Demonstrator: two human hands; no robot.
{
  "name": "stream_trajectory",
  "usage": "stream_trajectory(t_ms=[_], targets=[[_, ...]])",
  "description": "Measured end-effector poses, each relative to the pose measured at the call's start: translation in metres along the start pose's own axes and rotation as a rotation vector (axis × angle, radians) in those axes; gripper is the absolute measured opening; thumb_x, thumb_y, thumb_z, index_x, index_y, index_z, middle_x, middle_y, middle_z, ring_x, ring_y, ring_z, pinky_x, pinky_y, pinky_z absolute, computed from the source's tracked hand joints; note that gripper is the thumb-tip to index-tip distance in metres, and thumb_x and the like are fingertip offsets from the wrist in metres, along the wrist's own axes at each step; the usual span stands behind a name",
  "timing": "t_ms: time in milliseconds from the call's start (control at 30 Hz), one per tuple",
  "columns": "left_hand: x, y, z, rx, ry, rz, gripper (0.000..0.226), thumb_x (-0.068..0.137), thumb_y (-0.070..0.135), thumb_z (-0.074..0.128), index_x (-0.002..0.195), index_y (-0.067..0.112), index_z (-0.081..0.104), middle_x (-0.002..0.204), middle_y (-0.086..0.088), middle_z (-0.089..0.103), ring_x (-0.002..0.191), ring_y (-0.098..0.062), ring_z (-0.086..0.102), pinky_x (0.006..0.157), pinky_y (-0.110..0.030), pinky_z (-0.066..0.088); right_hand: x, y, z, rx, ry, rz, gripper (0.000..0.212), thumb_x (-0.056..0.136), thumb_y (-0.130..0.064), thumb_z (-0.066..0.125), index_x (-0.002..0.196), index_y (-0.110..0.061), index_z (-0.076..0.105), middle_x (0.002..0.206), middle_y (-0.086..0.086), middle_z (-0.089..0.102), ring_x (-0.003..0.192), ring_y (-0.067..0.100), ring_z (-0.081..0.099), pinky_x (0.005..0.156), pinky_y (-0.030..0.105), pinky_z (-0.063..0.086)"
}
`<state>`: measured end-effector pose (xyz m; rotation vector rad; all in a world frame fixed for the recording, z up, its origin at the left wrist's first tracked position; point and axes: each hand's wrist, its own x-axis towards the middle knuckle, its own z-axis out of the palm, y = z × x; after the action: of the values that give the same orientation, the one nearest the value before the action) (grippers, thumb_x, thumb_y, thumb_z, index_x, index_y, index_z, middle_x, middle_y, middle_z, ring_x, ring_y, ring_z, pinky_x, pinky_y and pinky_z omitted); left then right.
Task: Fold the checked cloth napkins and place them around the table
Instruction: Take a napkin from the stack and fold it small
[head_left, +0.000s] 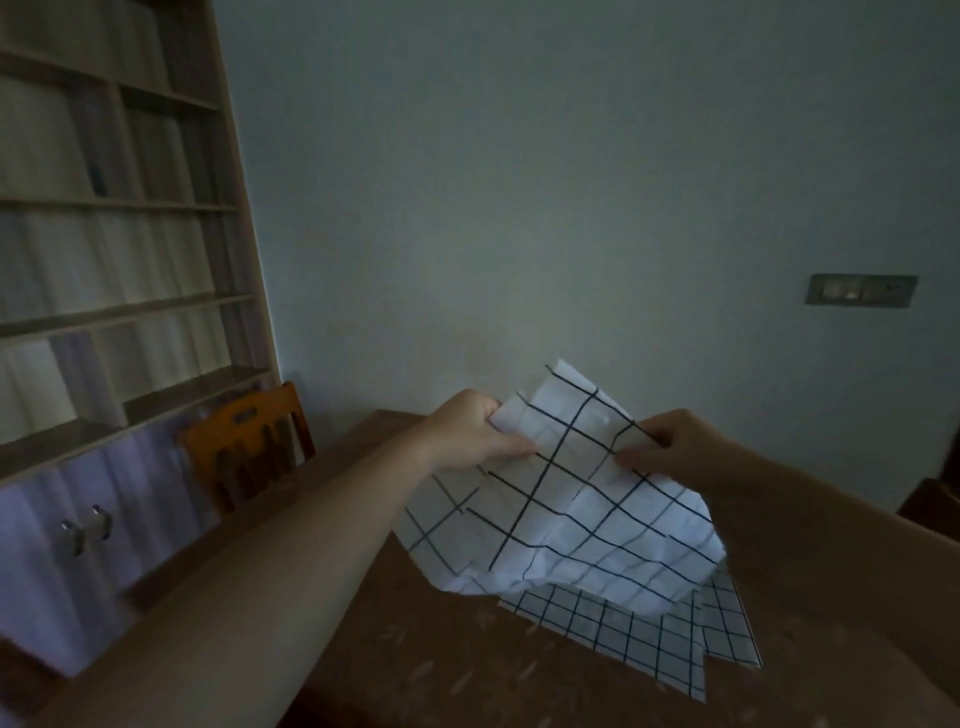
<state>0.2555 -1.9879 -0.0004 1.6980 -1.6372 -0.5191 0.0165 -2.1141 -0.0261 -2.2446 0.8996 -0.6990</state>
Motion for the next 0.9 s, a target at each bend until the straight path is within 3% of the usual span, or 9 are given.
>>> stream_trajectory(t_ms=[167,233,300,400,500,667,767,867,900], targets=[[0.001,-0.006,-0.015,0.0,-0.021,-0.044,0.033,0.087,0.043,0.069,0.064,0.022,0.06,0.054,0.005,0.051,0.049,-0.006,0.05,0.058,-0.027,0.035,0.004,-0.008,0.009,0.068,-0.033,0.02,0.029,0.079,-0.031,0.078,0.068,-0.006,0.069,0.059,0.006,0.052,0.061,0.019,0.046,0.061,0.033,0.036],[-0.001,-0.004,-0.019,-0.021,-0.032,-0.025,0.045,0.082,0.05,0.072,0.099,0.008,0.07,0.092,-0.002,0.071,0.089,-0.014,0.069,0.078,-0.03,0.046,0.006,-0.014,0.015,0.095,-0.03,-0.001,0.039,0.077,-0.035,0.079,0.07,0.002,0.066,0.06,0.008,0.052,0.061,0.018,0.046,0.062,0.033,0.036],[0.0,0.0,-0.023,-0.023,0.028,-0.012,0.063,0.078,0.046,0.077,0.12,0.001,0.062,0.119,-0.01,0.067,0.112,-0.025,0.063,0.089,-0.029,0.047,0.006,-0.024,0.017,0.115,-0.027,-0.039,0.031,0.079,-0.028,0.078,0.064,-0.003,0.067,0.056,0.0,0.058,0.055,0.015,0.053,0.06,0.028,0.041],[0.002,-0.003,-0.038,-0.138,0.158,0.016,0.036,0.08,0.034,0.079,0.104,0.008,0.072,0.109,-0.006,0.073,0.099,-0.017,0.068,0.091,-0.03,0.053,-0.001,-0.026,0.012,0.051,-0.255,0.051,0.008,0.078,-0.018,0.079,0.075,-0.021,0.072,0.066,-0.011,0.073,0.065,0.001,0.069,0.063,0.015,0.052],[0.001,-0.024,-0.057,-0.208,0.23,-0.026,0.029,0.085,0.03,0.075,0.106,0.011,0.071,0.105,-0.003,0.073,0.098,-0.013,0.068,0.093,-0.031,0.052,-0.007,-0.007,0.005,-0.161,-0.391,0.149,0.029,0.065,-0.033,0.085,0.09,-0.021,0.076,0.09,-0.003,0.077,0.089,0.013,0.072,0.089,0.035,0.055],[-0.007,-0.053,-0.064,-0.211,0.223,-0.077,0.007,0.091,0.027,0.068,0.087,0.021,0.067,0.089,0.003,0.07,0.09,-0.015,0.067,0.077,-0.027,0.049,-0.011,0.001,-0.004,0.015,-0.153,0.184,0.009,0.079,-0.006,0.076,0.076,-0.015,0.075,0.067,-0.003,0.074,0.063,0.006,0.07,0.059,0.018,0.051],[-0.008,-0.068,-0.066,-0.174,0.239,-0.192,0.019,0.091,0.036,0.066,0.095,0.018,0.062,0.097,-0.001,0.064,0.096,-0.019,0.06,0.078,-0.03,0.045,-0.01,-0.005,-0.011,0.005,-0.078,0.164,0.003,0.082,-0.006,0.073,0.08,-0.004,0.073,0.073,0.01,0.067,0.065,0.02,0.063,0.064,0.025,0.048],[-0.009,-0.072,-0.064,-0.27,0.213,-0.243,0.072,0.085,0.04,0.072,0.144,0.01,0.041,0.139,-0.006,0.05,0.126,-0.026,0.049,0.101,-0.04,0.042,-0.007,-0.015,-0.016,-0.097,0.01,0.099,0.015,0.086,-0.009,0.07,0.071,-0.008,0.068,0.062,0.006,0.053,0.057,0.013,0.048,0.059,0.024,0.037],[-0.009,-0.067,-0.062,-0.296,0.222,-0.21,0.082,0.082,0.037,0.075,0.149,0.013,0.033,0.14,0.0,0.048,0.129,-0.024,0.045,0.102,-0.04,0.041,-0.006,-0.02,-0.016,-0.12,0.026,0.07,0.017,0.086,-0.009,0.071,0.07,-0.005,0.067,0.061,0.006,0.051,0.056,0.013,0.046,0.06,0.024,0.036]])
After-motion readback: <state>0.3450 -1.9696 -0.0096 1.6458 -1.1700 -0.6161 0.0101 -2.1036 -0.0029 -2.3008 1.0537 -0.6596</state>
